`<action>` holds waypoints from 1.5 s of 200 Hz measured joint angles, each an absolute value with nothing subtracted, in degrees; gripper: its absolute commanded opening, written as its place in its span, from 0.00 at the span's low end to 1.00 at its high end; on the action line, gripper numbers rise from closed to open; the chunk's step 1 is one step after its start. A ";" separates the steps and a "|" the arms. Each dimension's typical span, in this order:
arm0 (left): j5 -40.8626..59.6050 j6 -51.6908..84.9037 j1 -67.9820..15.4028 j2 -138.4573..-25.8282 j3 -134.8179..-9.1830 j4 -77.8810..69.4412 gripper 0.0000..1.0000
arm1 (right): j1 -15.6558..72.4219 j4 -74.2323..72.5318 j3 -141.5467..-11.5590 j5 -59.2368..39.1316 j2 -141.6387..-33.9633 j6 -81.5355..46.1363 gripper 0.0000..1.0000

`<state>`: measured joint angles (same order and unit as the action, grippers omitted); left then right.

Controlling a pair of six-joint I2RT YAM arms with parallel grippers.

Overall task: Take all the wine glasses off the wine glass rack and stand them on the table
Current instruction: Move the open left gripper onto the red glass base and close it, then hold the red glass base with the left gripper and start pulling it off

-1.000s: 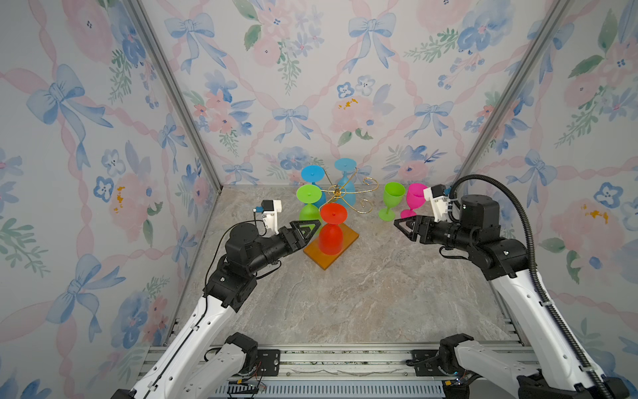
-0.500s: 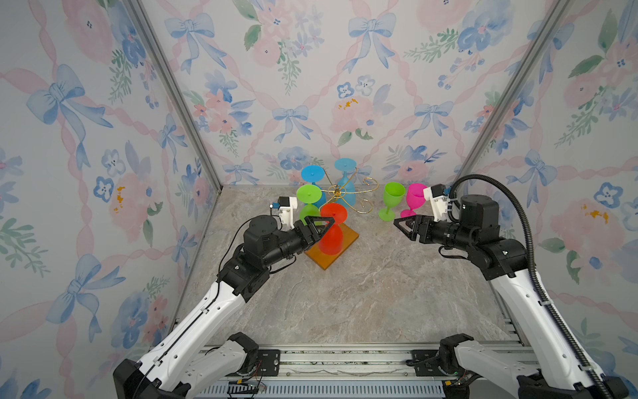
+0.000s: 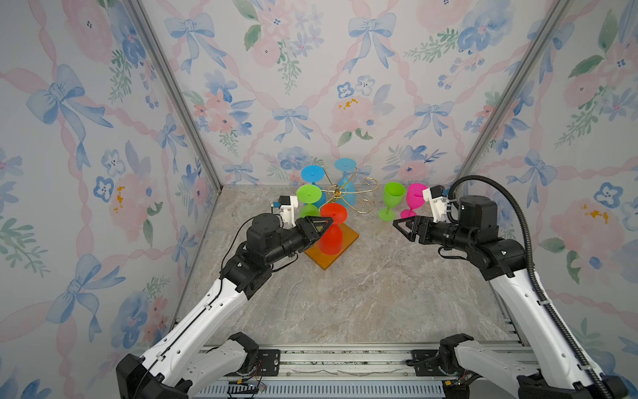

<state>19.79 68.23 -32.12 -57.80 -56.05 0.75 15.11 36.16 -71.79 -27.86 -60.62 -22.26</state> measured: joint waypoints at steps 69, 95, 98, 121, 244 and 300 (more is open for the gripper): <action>19.31 68.66 -32.21 -58.04 -56.05 -0.45 0.24 | 15.11 36.21 -71.09 -27.62 -59.40 -21.67 0.75; 19.29 68.77 -32.21 -58.52 -56.05 -1.02 0.20 | 15.11 36.21 -71.09 -27.62 -58.92 -21.45 0.75; 19.29 68.86 -32.21 -58.59 -56.05 -1.13 0.20 | 15.11 36.21 -71.09 -27.62 -58.92 -21.45 0.75; 19.29 68.86 -32.21 -58.72 -56.05 -1.17 0.16 | 15.11 36.21 -71.09 -27.62 -58.94 -21.43 0.76; 18.59 69.30 -32.21 -58.00 -54.83 -1.63 0.02 | 15.11 36.23 -70.78 -27.20 -58.72 -21.43 0.76; 18.41 69.54 -32.08 -56.93 -54.70 -1.61 0.02 | 15.11 36.23 -70.78 -26.98 -58.72 -21.45 0.76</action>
